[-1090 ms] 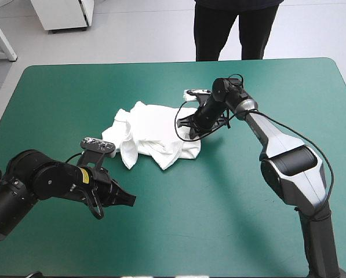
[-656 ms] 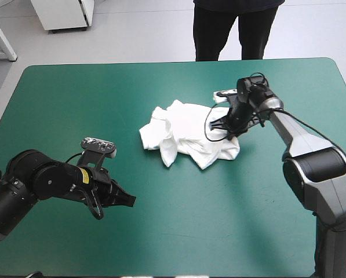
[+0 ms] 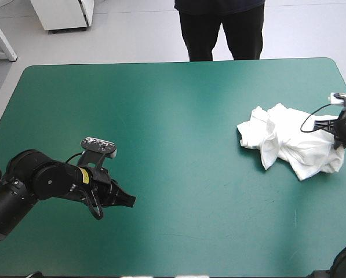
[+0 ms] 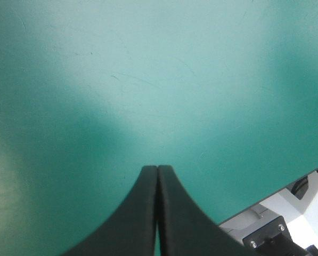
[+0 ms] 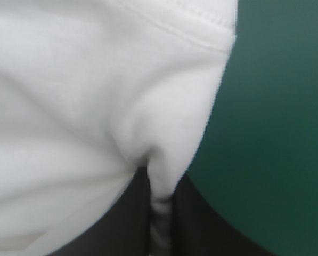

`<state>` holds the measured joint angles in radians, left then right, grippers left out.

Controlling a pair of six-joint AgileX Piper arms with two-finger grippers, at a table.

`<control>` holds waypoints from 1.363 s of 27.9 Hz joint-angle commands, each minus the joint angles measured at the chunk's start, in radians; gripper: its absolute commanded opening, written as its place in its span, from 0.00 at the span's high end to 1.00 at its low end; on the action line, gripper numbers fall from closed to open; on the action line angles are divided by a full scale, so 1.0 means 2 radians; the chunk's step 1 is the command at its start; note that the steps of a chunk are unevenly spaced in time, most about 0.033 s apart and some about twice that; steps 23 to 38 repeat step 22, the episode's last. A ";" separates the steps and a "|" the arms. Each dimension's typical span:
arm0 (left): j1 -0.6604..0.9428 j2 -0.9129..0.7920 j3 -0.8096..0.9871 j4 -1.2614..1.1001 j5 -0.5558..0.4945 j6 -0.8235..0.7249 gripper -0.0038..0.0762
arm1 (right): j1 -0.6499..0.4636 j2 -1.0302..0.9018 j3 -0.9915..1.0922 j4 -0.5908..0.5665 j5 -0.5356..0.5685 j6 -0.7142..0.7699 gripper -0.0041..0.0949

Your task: Fold the cloth

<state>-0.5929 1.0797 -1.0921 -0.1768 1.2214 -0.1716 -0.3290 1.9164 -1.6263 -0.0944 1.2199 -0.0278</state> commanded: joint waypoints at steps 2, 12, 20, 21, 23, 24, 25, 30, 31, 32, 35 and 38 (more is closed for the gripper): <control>0.000 -0.009 -0.012 -0.010 -0.011 0.001 0.98 | -0.038 -0.030 -0.011 -0.045 0.015 -0.003 0.97; 0.000 -0.009 -0.012 -0.010 -0.006 0.001 0.98 | -0.078 -0.036 -0.011 -0.008 0.015 -0.005 0.83; 0.000 -0.009 -0.012 -0.010 0.015 0.001 0.98 | -0.097 -0.086 -0.011 0.029 0.015 0.014 0.32; 0.000 -0.009 -0.012 -0.008 0.014 0.001 0.98 | -0.102 -0.095 -0.011 0.044 0.015 0.014 0.34; 0.000 -0.009 -0.012 -0.006 0.014 0.001 0.98 | -0.109 -0.110 -0.010 0.067 0.012 0.010 0.38; 0.000 -0.009 -0.012 -0.006 0.014 0.001 0.98 | -0.109 -0.110 -0.010 0.067 0.012 0.010 0.38; 0.000 -0.009 -0.012 -0.006 0.014 0.001 0.98 | -0.109 -0.110 -0.010 0.067 0.012 0.010 0.38; 0.000 -0.009 -0.012 -0.006 0.014 0.001 0.98 | -0.109 -0.110 -0.010 0.067 0.012 0.010 0.38; 0.000 -0.009 -0.012 -0.006 0.014 0.001 0.98 | -0.109 -0.110 -0.010 0.067 0.012 0.010 0.38; 0.000 -0.009 -0.012 -0.006 0.014 0.001 0.98 | -0.109 -0.110 -0.010 0.067 0.012 0.010 0.38; 0.000 -0.009 -0.012 -0.006 0.014 0.001 0.98 | -0.109 -0.110 -0.010 0.067 0.012 0.010 0.38; 0.000 -0.009 -0.012 -0.006 0.014 0.001 0.98 | -0.109 -0.110 -0.010 0.067 0.012 0.010 0.38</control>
